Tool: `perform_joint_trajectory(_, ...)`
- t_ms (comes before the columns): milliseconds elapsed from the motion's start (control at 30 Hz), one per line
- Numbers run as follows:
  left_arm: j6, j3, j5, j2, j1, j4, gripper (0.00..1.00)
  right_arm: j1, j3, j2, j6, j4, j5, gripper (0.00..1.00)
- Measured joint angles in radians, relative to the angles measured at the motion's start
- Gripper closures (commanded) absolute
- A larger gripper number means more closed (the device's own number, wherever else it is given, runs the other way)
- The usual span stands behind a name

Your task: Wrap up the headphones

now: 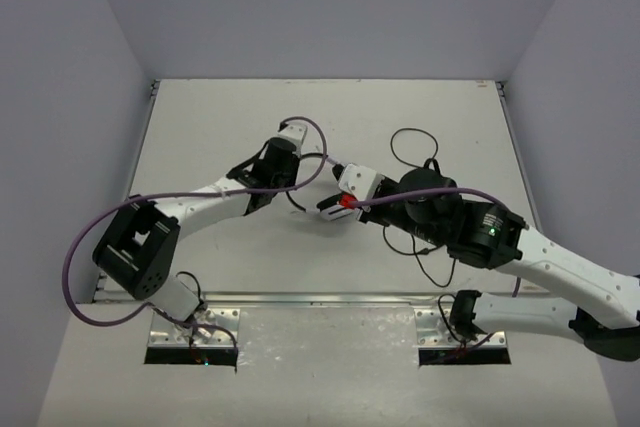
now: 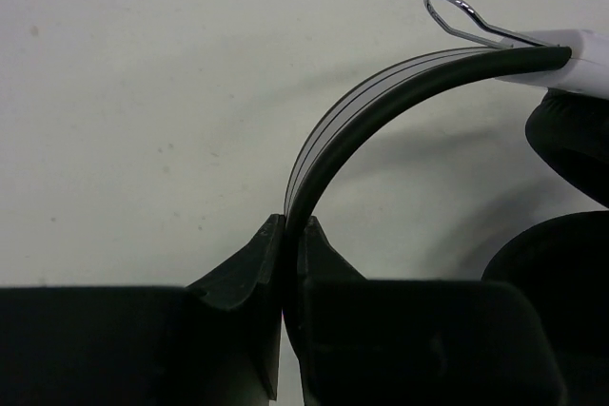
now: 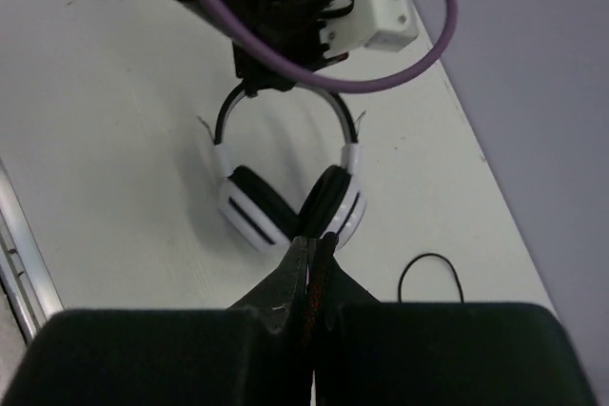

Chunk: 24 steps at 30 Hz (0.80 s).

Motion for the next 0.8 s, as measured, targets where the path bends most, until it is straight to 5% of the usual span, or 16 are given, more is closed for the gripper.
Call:
perform_joint_trajectory(367,0.045,-0.327,0.179,-0.364,-0.233,0.264,0.99,-0.177,0.148,0.156,-0.164,0.006,-0.132,0.99)
perform_joint_trajectory(800,0.050,-0.466,0.227,-0.702,-0.258,0.283,0.99,-0.328,0.135,0.179,-0.191,0.061,-0.170,0.99)
